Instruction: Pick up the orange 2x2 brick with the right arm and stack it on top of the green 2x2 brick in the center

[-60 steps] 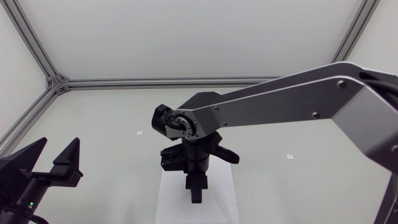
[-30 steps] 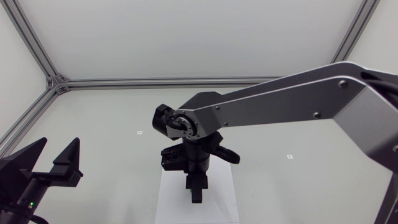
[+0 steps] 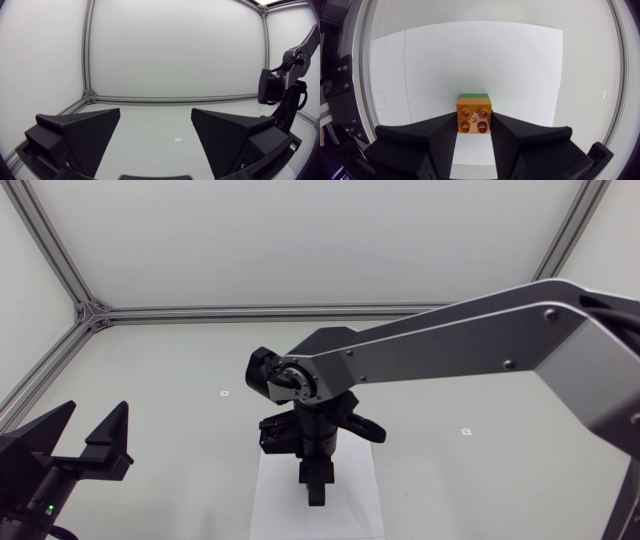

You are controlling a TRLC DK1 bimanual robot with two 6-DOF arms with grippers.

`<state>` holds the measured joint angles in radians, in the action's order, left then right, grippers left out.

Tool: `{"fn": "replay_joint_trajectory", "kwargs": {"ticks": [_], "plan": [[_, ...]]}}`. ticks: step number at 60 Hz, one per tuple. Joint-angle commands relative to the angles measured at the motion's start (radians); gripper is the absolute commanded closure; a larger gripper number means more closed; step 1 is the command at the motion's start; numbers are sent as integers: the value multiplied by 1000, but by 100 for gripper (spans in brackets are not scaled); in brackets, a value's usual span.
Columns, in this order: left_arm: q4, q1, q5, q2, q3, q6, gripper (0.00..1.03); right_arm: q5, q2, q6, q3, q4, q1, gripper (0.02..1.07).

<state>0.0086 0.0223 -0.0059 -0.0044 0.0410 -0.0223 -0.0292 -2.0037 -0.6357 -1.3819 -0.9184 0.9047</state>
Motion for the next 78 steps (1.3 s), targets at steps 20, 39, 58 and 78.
{"fn": "replay_joint_trajectory", "kwargs": {"ticks": [20, 39, 58, 78], "plan": [[-15, -2, 4, -8, -41, 13, 4, -38, -81, -7, 50, -20, 31, 101], [-15, -2, 4, -8, -41, 13, 4, -38, -81, -12, 63, -22, 37, 101], [-13, -2, 4, -8, -41, 13, 4, -29, -89, -21, 72, -22, 28, 101], [-15, -2, 4, -8, -41, 13, 4, -26, -92, -24, 81, -25, 22, 101]]}}
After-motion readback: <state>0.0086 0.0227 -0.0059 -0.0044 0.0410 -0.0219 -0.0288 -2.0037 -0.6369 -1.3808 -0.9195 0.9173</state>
